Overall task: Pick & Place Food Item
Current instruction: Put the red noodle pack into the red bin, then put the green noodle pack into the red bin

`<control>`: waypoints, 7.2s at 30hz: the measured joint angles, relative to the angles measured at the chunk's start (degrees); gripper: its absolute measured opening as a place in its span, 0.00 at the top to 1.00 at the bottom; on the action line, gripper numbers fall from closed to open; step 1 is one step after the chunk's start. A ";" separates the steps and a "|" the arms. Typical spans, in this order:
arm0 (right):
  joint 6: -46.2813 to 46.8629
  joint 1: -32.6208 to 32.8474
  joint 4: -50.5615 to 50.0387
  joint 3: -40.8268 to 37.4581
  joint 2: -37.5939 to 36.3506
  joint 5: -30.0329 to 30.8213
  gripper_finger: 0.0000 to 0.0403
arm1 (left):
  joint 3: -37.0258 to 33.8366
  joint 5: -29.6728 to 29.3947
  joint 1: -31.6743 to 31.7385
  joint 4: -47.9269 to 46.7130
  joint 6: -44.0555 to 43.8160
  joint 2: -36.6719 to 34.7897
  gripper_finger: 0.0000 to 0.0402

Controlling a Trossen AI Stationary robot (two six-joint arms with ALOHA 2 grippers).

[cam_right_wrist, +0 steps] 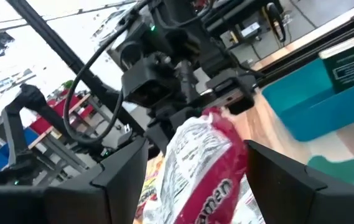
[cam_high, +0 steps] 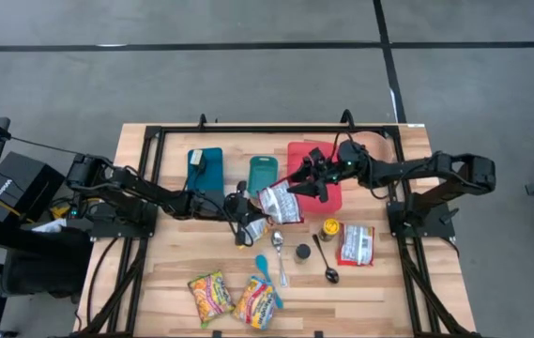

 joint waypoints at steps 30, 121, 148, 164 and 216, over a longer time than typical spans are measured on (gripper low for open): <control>6.13 2.07 -0.87 0.00 -0.04 2.04 0.82 | -0.04 -0.03 -0.02 0.09 -0.05 0.00 0.99; -20.56 -11.39 -41.21 0.04 -15.11 46.39 1.00 | -0.09 3.71 -0.07 -29.47 -10.85 -26.03 0.66; -25.30 -5.78 -34.72 0.13 -0.26 50.42 1.00 | -0.09 3.75 -0.07 -29.45 -11.15 -26.03 0.66; -23.83 -5.97 -33.16 0.13 0.94 40.06 0.90 | -0.09 3.75 -0.07 -29.45 -11.07 -26.03 0.66; -8.01 6.80 -57.05 0.15 -32.08 22.58 0.62 | -0.08 9.34 -0.07 -42.95 -28.92 -26.06 0.66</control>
